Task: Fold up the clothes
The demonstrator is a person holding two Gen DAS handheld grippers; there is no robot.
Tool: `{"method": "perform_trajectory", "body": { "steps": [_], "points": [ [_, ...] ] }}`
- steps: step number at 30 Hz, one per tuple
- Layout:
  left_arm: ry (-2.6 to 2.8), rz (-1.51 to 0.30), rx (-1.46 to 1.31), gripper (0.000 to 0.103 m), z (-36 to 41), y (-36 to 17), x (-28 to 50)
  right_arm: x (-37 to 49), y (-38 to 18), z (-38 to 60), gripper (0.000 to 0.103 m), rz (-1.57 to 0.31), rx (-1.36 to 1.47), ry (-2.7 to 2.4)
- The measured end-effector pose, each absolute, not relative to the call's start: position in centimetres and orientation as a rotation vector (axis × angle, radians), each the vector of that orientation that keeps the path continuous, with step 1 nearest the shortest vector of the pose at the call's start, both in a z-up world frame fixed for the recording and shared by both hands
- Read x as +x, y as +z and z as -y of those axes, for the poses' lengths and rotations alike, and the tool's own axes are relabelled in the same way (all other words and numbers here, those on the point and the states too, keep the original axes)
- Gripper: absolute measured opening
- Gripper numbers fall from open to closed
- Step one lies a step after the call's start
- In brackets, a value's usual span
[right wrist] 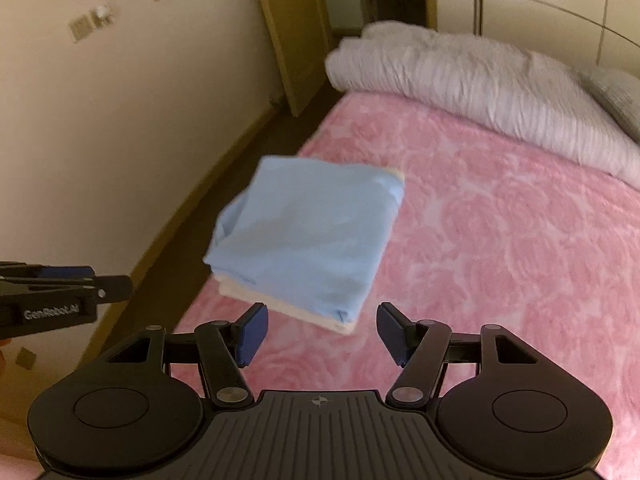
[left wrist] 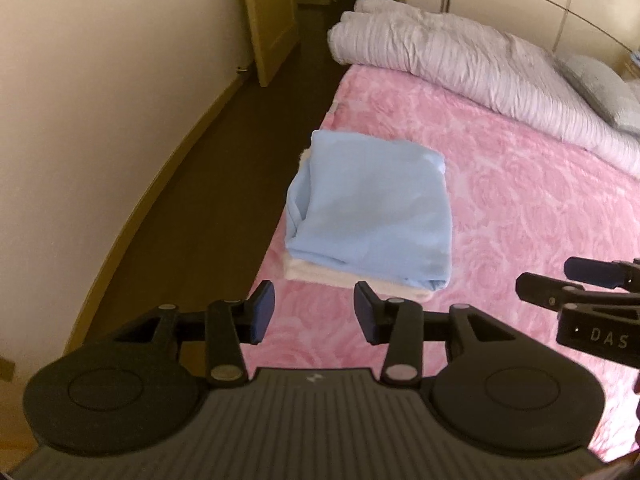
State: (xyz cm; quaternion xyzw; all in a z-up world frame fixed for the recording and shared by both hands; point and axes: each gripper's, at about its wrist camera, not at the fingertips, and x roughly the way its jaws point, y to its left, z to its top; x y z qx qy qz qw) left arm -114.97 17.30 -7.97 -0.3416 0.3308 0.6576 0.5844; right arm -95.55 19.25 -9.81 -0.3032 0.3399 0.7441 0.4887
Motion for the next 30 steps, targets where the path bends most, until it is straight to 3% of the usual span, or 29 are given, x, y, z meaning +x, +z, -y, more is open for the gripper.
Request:
{"method": "perform_trajectory", "body": {
  "steps": [30],
  "points": [
    [1.856, -0.617, -0.999, 0.036, -7.4, -6.0, -92.3, -76.5, -8.1, -18.3, 0.064, -0.657, -1.046, 2.126]
  ]
}}
